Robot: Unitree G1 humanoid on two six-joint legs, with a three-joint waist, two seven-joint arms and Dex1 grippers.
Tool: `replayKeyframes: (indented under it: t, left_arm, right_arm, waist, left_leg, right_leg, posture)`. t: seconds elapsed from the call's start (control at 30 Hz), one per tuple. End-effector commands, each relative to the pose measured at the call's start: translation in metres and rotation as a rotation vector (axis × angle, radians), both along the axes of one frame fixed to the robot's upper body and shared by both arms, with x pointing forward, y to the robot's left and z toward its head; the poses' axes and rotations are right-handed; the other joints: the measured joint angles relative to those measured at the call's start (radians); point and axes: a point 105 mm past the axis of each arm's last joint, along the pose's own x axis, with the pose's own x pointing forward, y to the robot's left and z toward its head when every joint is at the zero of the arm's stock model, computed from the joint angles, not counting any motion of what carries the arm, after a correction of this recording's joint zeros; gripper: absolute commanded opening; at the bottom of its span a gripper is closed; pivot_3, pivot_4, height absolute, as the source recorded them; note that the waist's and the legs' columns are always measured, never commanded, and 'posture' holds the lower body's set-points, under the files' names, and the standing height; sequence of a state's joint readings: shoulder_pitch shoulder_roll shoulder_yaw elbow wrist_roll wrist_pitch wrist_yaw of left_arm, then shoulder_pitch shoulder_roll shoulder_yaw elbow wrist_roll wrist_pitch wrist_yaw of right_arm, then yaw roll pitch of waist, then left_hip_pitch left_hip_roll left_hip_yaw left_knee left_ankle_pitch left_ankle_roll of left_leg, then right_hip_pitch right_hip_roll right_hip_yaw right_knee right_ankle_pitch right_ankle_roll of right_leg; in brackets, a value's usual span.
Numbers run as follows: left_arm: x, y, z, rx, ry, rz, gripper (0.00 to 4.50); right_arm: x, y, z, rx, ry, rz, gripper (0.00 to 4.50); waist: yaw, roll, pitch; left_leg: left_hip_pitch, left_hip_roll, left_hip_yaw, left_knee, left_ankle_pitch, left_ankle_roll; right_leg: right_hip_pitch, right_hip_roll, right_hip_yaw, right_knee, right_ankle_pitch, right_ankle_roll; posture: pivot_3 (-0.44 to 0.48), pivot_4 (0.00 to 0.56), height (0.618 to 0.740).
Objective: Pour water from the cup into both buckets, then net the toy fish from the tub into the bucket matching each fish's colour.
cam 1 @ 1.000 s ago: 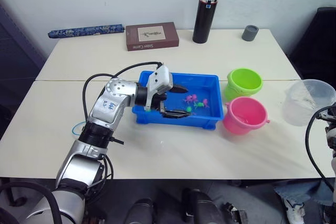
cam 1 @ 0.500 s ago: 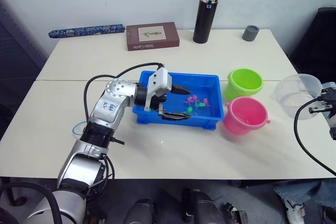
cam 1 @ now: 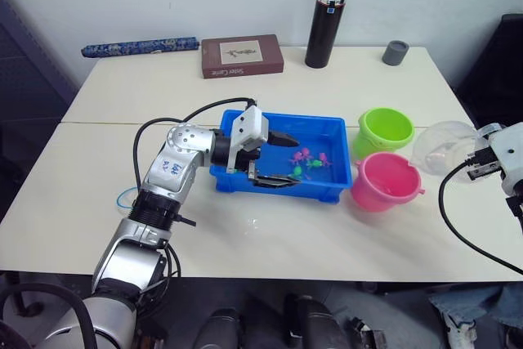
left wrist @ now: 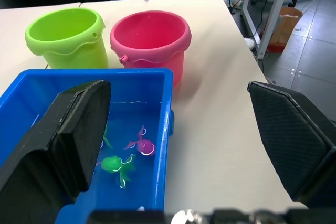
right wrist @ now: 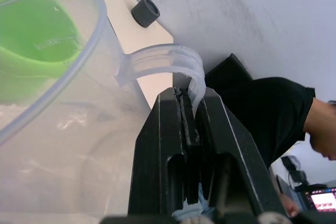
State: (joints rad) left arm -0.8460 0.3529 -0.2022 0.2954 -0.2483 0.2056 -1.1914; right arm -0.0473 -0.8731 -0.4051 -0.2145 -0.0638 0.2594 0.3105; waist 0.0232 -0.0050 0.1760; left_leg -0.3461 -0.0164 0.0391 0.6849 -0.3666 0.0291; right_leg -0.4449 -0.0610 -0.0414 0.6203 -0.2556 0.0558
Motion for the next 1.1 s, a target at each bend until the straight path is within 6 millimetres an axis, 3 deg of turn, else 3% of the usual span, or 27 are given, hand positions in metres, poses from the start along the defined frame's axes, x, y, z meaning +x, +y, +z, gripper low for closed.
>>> replayKeyframes:
  t: [0.03, 1.1]
  left_arm:
    - [0.001, 0.002, 0.007, -0.035, -0.025, 0.006, 4.50]
    - [0.001, 0.010, 0.006, -0.035, -0.037, 0.038, 4.50]
  right_arm:
    - [-0.002, 0.009, 0.021, -0.108, -0.062, 0.018, 0.06]
    - [0.007, 0.023, 0.027, -0.349, -0.067, 0.038, 0.06]
  waist:
    - [0.000, 0.000, 0.000]
    - [0.001, 0.000, 0.000]
  left_leg:
    - [0.000, 0.000, 0.000, 0.000, 0.000, 0.000]
    - [0.000, 0.000, 0.000, 0.001, 0.000, 0.000]
  right_leg:
    - [0.000, 0.000, 0.000, 0.000, 0.000, 0.000]
    - [0.000, 0.000, -0.001, 0.000, 0.000, 0.000]
  posture:
    - [0.000, 0.150, 0.740]
    - [0.000, 0.150, 0.740]
